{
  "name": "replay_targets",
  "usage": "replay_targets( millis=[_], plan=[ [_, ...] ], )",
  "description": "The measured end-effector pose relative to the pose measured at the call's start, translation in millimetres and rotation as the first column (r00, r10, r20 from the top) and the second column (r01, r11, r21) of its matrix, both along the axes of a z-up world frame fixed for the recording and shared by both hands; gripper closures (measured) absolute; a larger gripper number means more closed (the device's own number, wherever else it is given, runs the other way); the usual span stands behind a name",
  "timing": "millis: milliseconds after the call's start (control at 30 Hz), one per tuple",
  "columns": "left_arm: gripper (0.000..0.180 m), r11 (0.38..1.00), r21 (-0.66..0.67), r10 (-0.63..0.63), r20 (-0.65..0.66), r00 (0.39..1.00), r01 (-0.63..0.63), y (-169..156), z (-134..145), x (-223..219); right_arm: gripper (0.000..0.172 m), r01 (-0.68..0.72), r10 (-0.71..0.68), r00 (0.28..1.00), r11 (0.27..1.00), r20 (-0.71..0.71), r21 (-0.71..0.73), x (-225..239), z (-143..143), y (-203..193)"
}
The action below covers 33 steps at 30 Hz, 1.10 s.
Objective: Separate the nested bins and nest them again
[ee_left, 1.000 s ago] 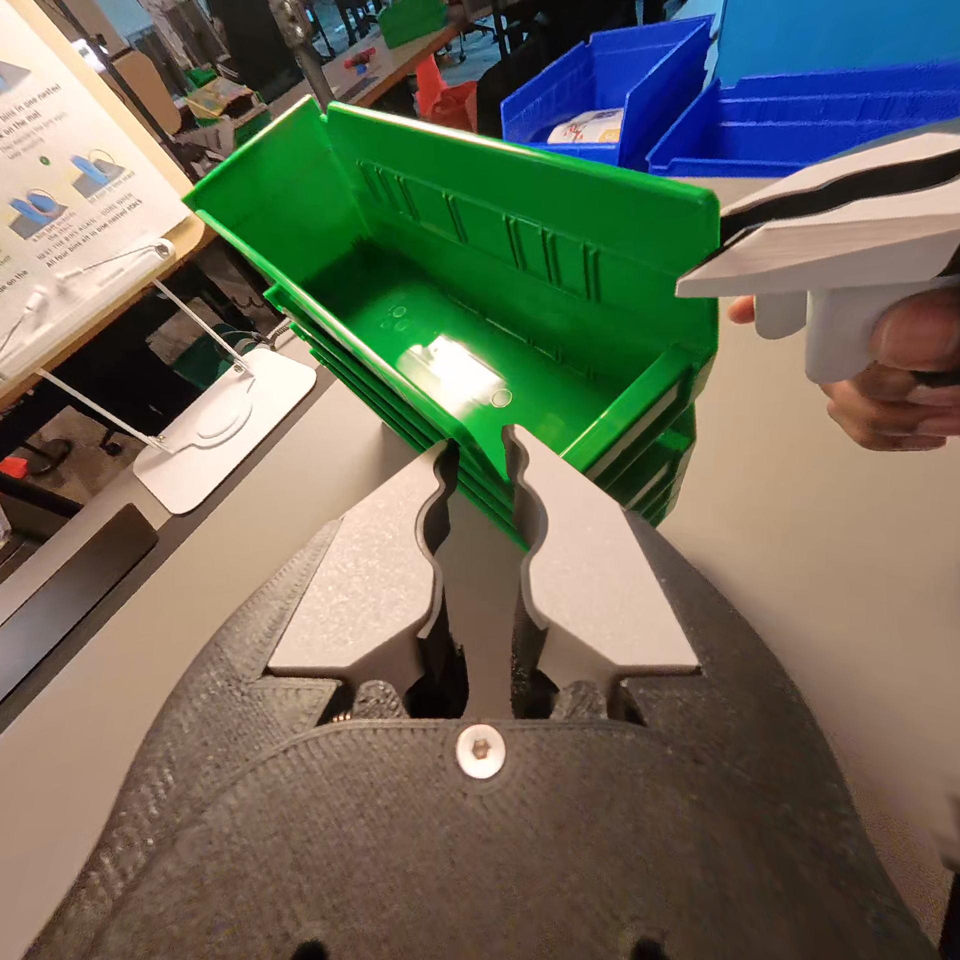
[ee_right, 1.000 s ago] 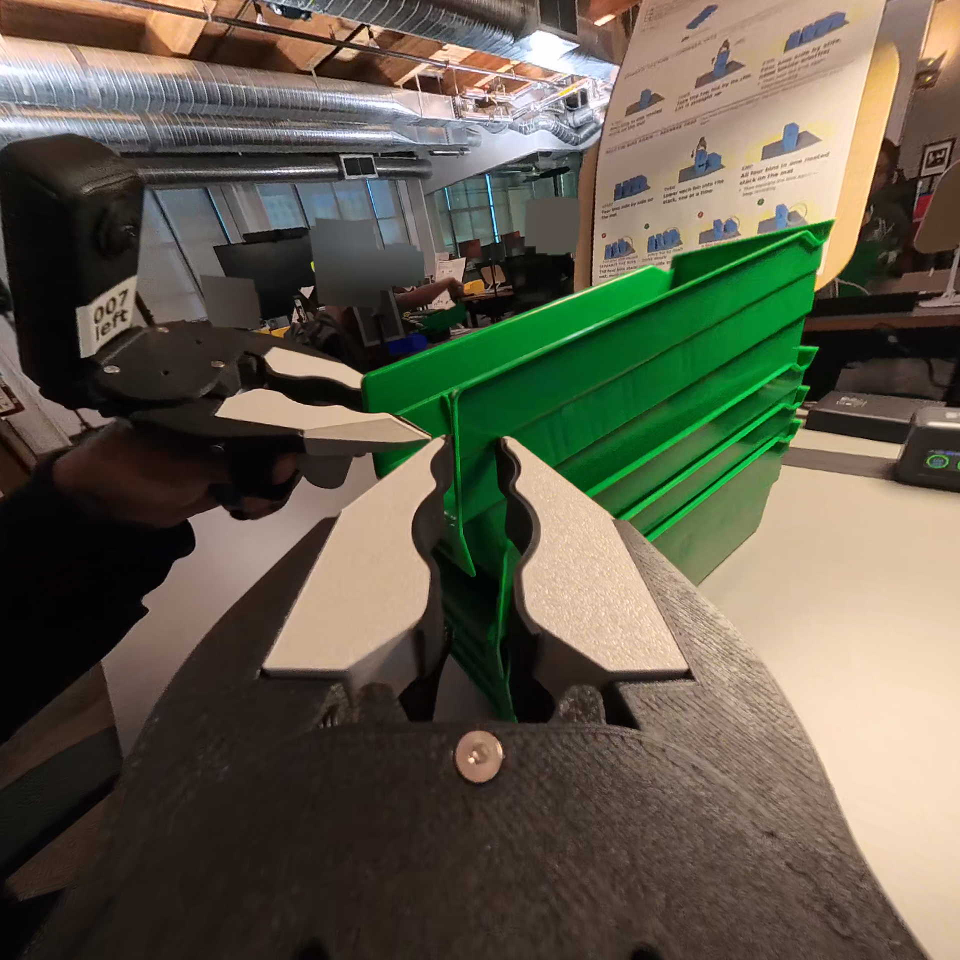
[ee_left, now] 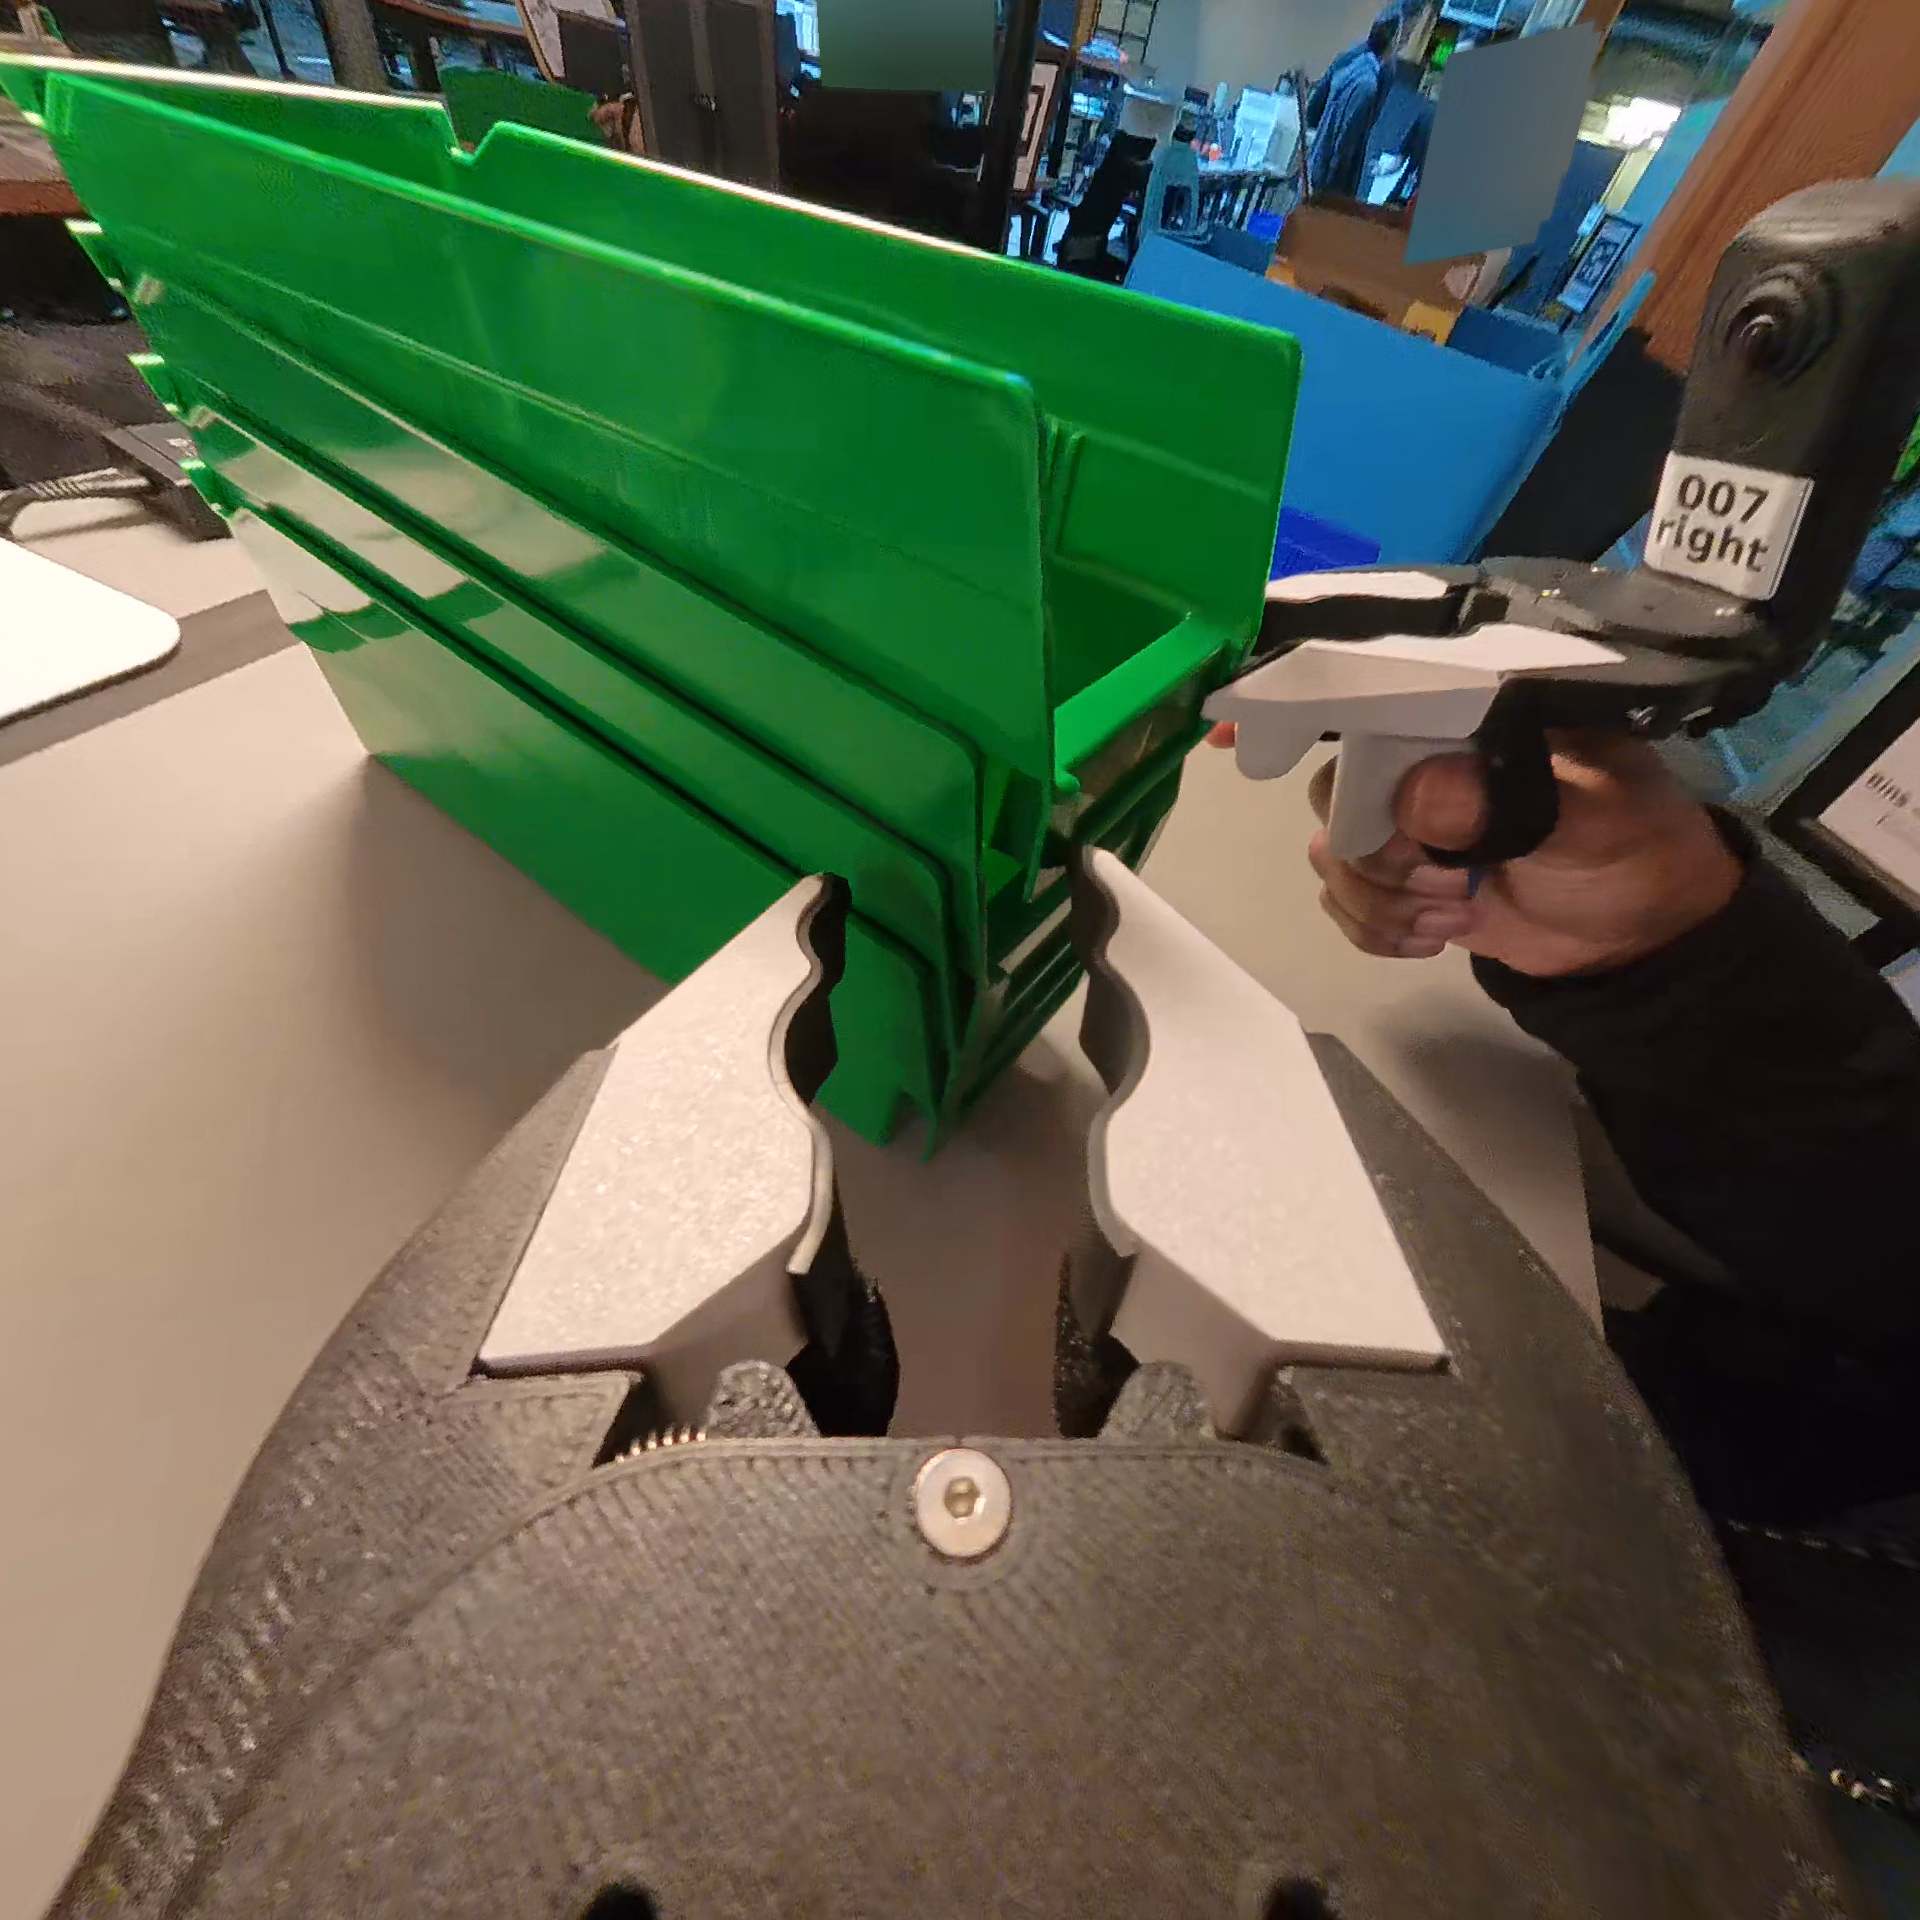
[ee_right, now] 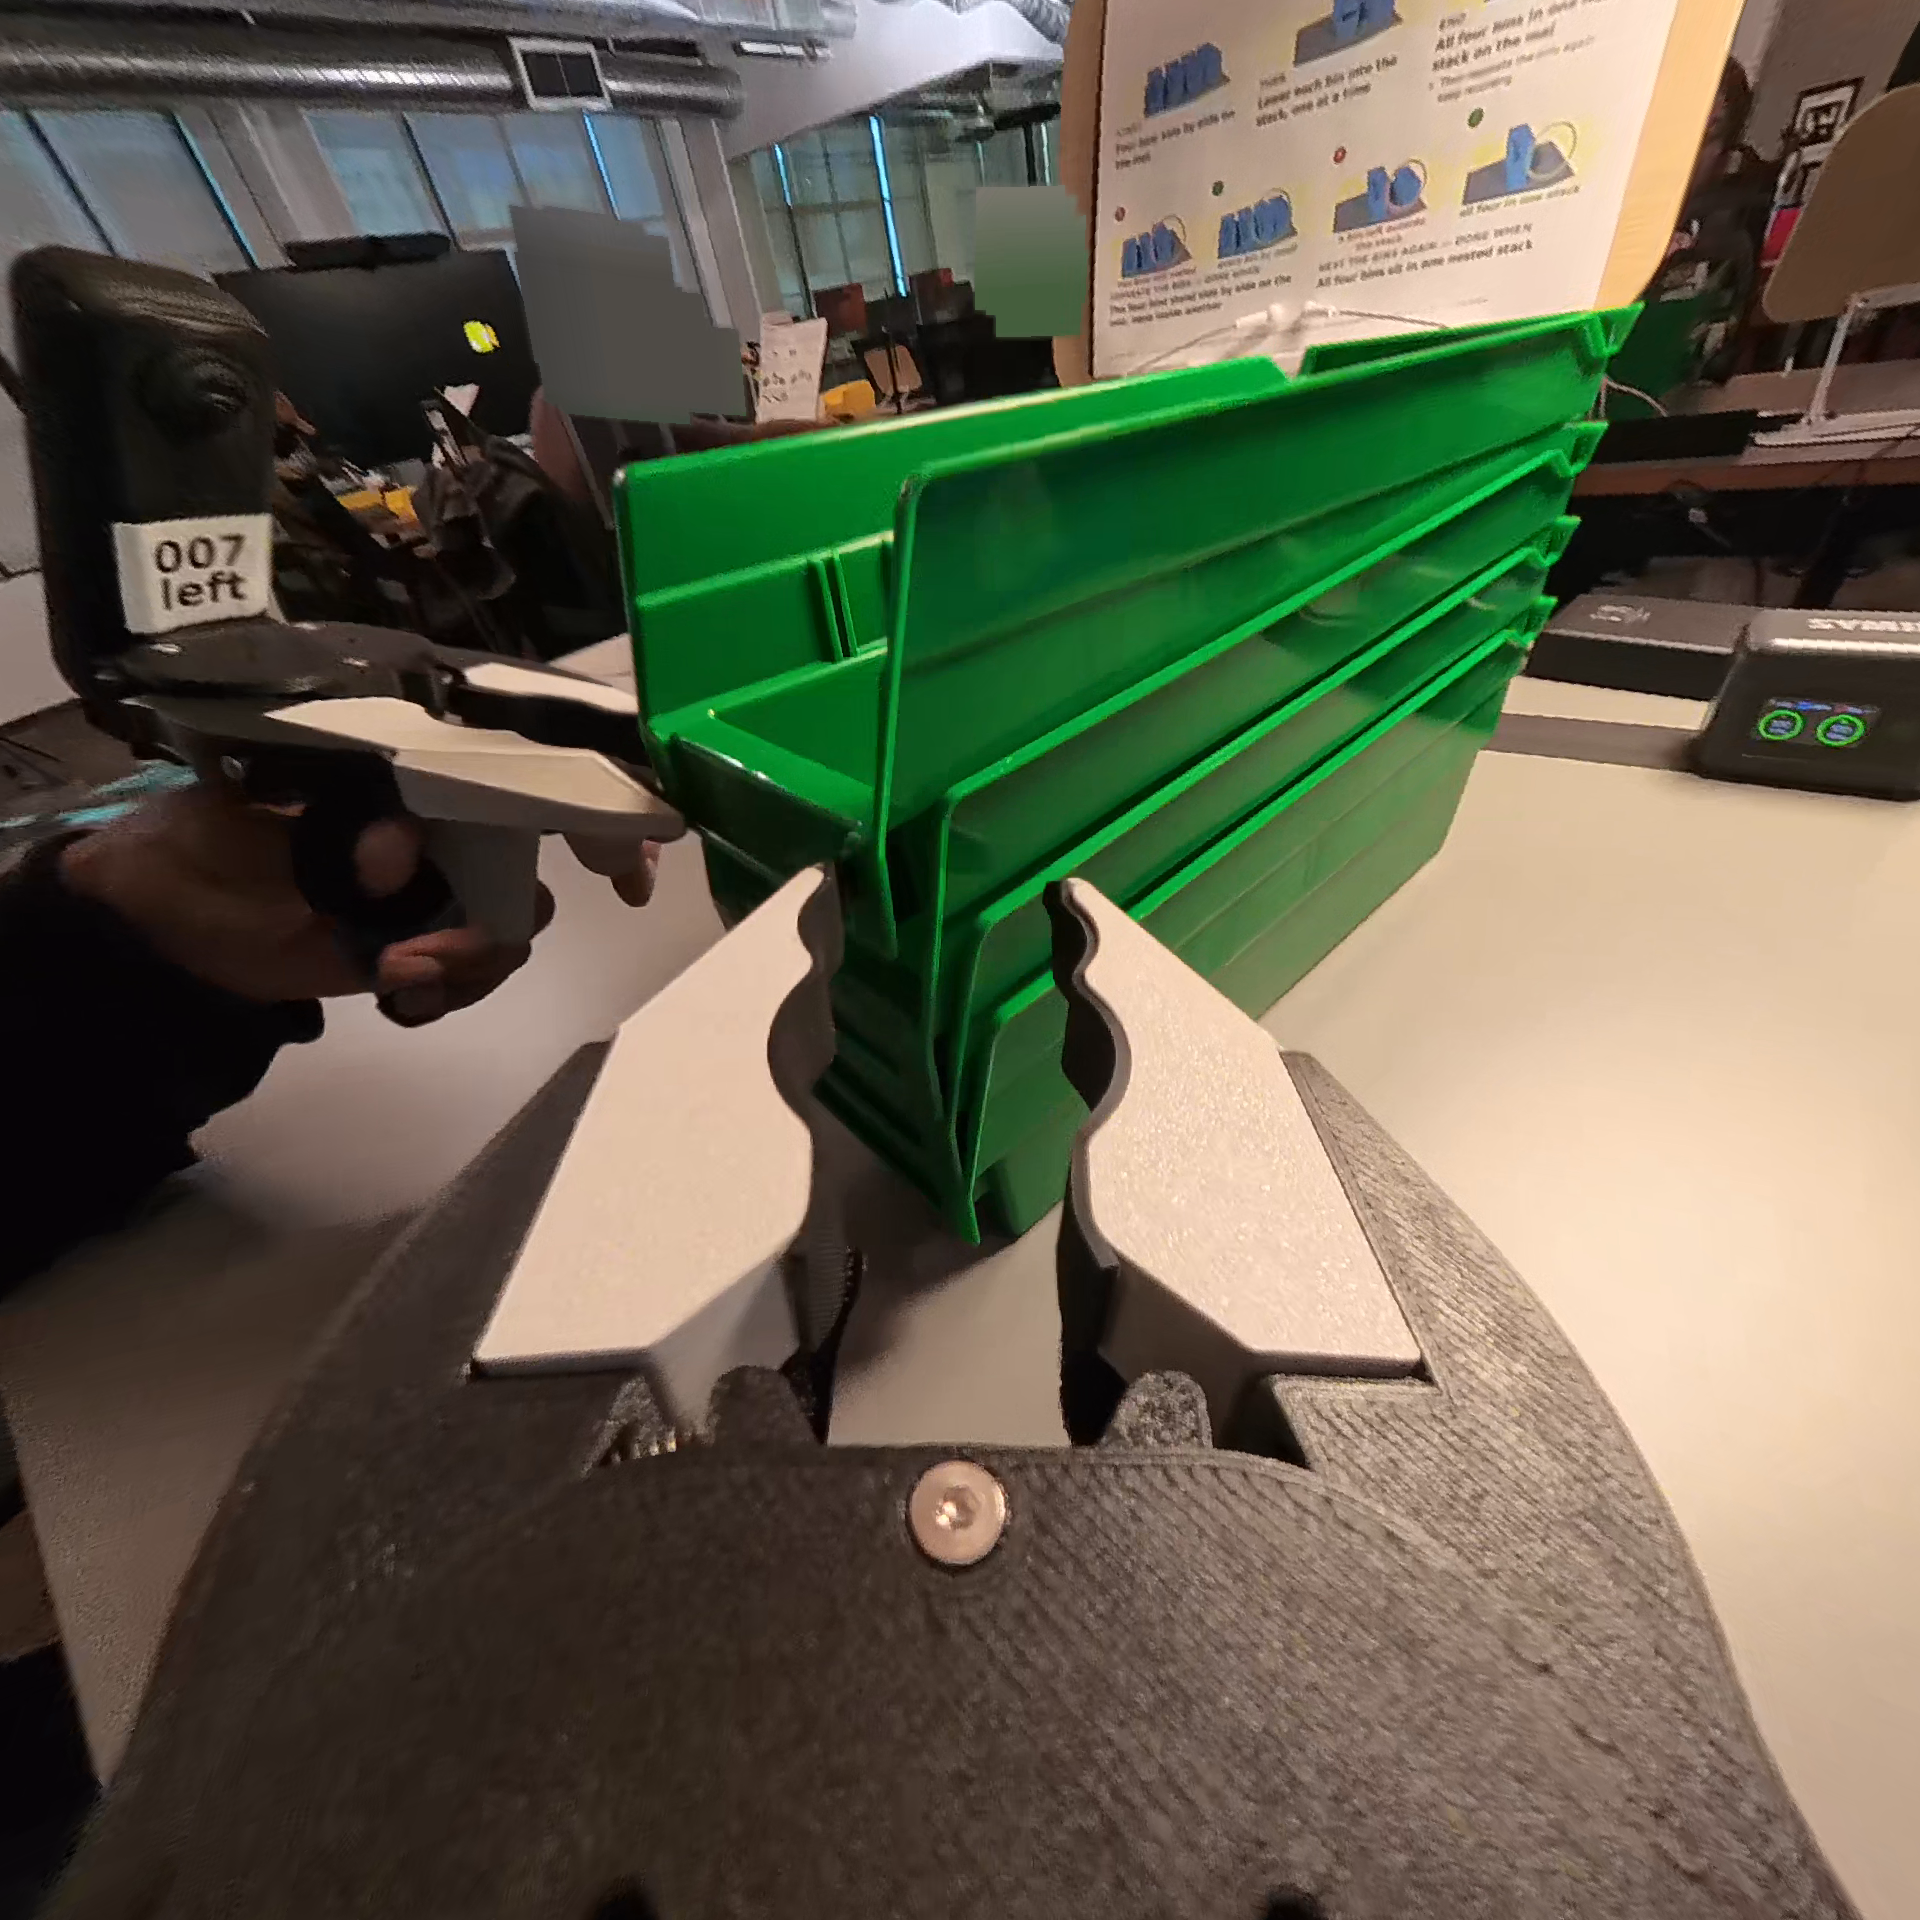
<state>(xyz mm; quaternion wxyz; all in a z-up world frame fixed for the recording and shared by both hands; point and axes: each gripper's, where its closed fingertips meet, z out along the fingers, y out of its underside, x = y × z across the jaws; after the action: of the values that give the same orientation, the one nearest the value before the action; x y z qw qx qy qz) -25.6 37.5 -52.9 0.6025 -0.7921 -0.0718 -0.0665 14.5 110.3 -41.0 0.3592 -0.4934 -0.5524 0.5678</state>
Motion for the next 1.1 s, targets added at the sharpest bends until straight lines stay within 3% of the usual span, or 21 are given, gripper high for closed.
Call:
replay_targets(
  millis=[133,267,400,500,1100],
  plan=[
    [0.138,0.991,-0.125,0.035,-0.066,0.997,-0.043,0.6,-30.9,-12.1,0.133,0.022,-0.022,1.0,1.0,0.022,0.003,-8.8,-4.9,4.7],
    [0.133,0.993,-0.116,-0.012,-0.071,0.997,0.003,2.4,-36.2,-7.8,0.131,0.013,-0.013,1.0,0.999,0.006,0.03,-11.5,-3.0,2.1],
    [0.135,0.994,-0.109,-0.041,-0.09,0.995,0.031,11.3,-42.9,-5.9,0.128,-0.02,0.021,1.0,0.998,0.015,-0.064,-22.3,-4.4,2.0],
    [0.134,0.993,-0.112,-0.053,-0.091,0.994,0.043,16.4,-49.9,-2.6,0.133,0.055,-0.055,0.998,0.993,0.003,-0.103,-32.5,-6.8,13.7],
    [0.129,0.997,-0.046,-0.063,0.003,0.998,0.064,24.5,-51.2,-4.8,0.137,0.149,-0.144,0.988,0.98,0.051,-0.13,-56.4,-11.1,34.5]
  ],
)
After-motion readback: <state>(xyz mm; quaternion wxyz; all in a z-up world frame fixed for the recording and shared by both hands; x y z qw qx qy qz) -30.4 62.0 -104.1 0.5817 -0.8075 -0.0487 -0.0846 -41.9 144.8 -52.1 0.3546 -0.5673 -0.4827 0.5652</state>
